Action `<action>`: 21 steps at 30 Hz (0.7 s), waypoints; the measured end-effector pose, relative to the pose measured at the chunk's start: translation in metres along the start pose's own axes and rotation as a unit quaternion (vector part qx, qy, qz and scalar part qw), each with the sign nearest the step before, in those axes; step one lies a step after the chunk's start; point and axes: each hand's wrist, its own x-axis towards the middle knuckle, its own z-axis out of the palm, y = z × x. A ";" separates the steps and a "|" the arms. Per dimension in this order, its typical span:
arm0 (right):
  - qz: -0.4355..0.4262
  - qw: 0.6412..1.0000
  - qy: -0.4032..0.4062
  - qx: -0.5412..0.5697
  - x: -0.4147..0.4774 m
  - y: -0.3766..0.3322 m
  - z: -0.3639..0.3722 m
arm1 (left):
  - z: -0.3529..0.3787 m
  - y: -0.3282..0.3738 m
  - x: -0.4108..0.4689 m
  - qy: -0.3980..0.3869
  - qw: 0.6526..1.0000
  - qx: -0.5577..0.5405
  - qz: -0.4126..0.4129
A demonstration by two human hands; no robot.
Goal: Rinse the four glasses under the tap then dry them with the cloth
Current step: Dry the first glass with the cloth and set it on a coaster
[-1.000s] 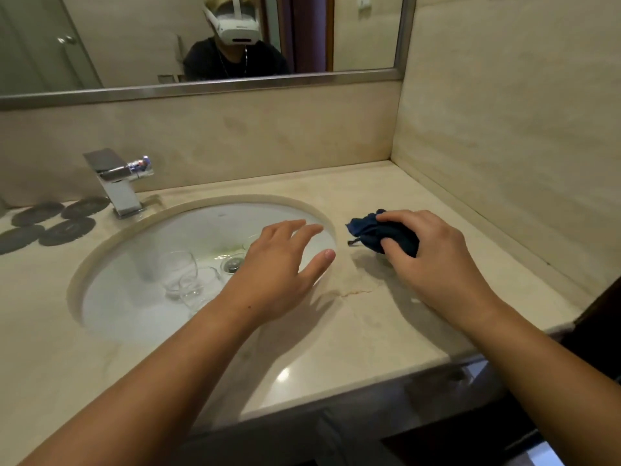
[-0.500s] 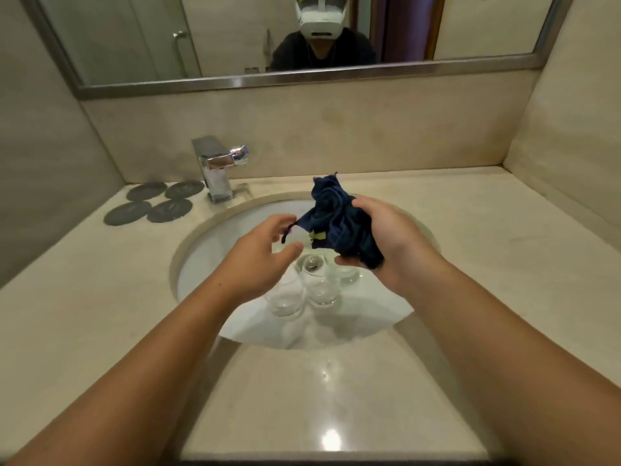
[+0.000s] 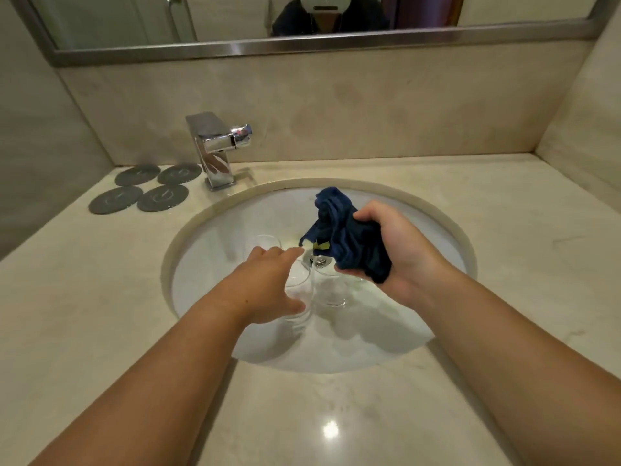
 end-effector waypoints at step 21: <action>-0.276 0.949 0.081 -0.128 -0.012 -0.013 0.005 | -0.050 -0.002 -0.022 0.208 0.883 -0.411 -0.092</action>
